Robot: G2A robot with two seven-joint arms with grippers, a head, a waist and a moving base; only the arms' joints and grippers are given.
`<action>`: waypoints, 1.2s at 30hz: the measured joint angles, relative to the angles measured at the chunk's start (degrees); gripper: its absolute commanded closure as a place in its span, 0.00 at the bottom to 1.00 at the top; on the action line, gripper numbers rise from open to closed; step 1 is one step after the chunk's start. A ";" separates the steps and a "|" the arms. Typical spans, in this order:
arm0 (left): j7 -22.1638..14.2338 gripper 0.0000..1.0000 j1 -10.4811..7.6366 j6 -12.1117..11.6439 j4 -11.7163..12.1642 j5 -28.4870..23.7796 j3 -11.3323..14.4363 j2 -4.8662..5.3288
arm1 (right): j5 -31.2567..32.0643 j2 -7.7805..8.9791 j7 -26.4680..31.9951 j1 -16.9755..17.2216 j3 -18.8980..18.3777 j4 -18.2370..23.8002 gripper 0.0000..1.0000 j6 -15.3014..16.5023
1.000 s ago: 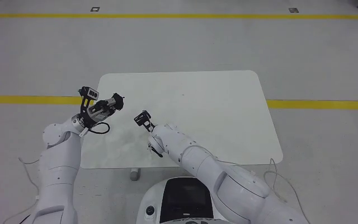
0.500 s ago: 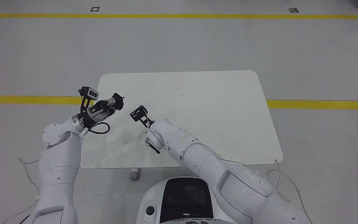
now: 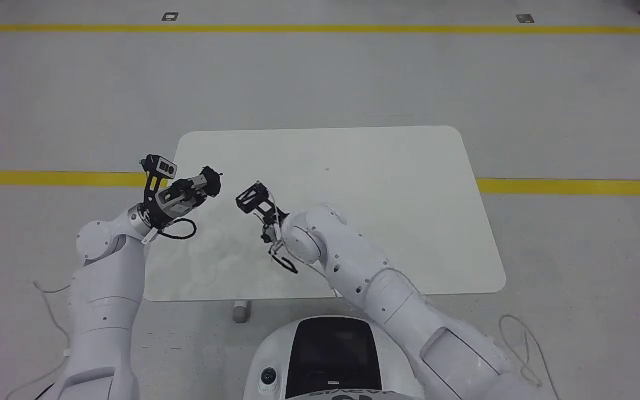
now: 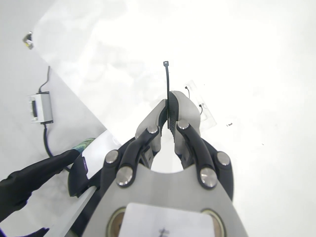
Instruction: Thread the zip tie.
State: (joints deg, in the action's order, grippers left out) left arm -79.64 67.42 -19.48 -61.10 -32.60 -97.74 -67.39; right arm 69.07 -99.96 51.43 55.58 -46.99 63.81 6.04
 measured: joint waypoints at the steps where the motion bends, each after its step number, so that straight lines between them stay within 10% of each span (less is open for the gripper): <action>1: 0.00 1.00 0.00 0.00 0.00 0.00 0.00 0.00 | -0.19 0.15 0.28 0.25 -0.40 0.71 1.00 0.57; 12: 0.00 1.00 0.00 0.00 0.00 0.00 0.00 0.00 | -0.86 0.58 -1.61 1.32 -1.77 1.25 1.00 0.74; 18: 0.00 1.00 0.00 0.00 0.00 0.00 0.00 0.00 | -7.01 4.60 -5.79 9.93 -12.54 10.23 1.00 13.69; 21: 0.00 1.00 0.00 0.00 0.00 0.00 0.00 0.00 | -13.27 6.76 -4.64 14.19 -16.00 16.29 1.00 14.74; 30: 0.00 1.00 0.00 0.00 0.00 0.00 0.00 0.00 | -32.85 14.63 -6.22 13.43 -9.56 24.46 1.00 13.44; 36: 0.00 1.00 0.00 0.00 0.00 0.00 0.00 0.00 | -32.96 14.82 -6.37 13.23 -9.21 24.33 1.00 13.44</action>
State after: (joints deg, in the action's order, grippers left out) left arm -79.64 67.42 -19.48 -61.10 -32.60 -97.74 -67.39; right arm 36.12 -85.13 45.05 68.81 -56.20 88.14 19.48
